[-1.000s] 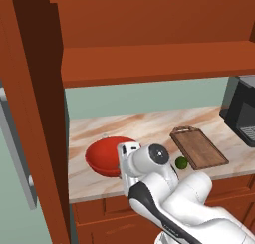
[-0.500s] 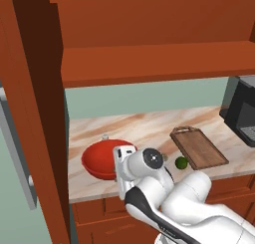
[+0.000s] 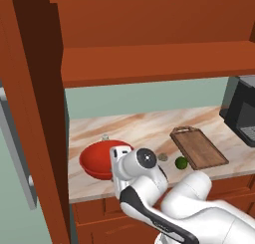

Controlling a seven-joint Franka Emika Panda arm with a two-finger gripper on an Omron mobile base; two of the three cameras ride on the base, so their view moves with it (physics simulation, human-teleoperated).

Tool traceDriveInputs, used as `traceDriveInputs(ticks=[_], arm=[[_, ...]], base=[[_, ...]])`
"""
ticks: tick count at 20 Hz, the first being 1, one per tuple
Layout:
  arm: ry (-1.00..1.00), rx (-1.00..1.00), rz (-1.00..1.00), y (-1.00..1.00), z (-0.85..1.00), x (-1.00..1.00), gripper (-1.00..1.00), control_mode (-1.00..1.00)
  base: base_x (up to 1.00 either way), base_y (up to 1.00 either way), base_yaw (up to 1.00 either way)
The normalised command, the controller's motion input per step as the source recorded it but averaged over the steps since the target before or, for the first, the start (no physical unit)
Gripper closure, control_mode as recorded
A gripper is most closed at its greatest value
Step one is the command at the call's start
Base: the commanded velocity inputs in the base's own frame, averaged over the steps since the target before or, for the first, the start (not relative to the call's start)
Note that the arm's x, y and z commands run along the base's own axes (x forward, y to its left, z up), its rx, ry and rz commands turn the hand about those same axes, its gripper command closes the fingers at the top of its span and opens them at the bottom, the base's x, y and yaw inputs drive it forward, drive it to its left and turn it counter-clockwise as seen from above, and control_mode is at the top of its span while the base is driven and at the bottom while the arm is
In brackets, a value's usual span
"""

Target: Open the cabinet. Place the bowl and condiment on the counter. Then place the lime and garlic on the cutting board.

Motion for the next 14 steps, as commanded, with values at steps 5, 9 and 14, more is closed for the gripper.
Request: traceDriveInputs(ticks=[5,9,14], arm=[[0.00,0.01,0.00,0.00,-0.24,0.24,1.00,-1.00],[0.00,0.00,0.00,0.00,-0.29,0.21,1.00,-1.00],[0.00,0.00,0.00,0.02,-0.35,0.22,1.00,-1.00]], base=[[0.00,0.00,0.00],[0.00,0.00,0.00],[0.00,0.00,0.00]])
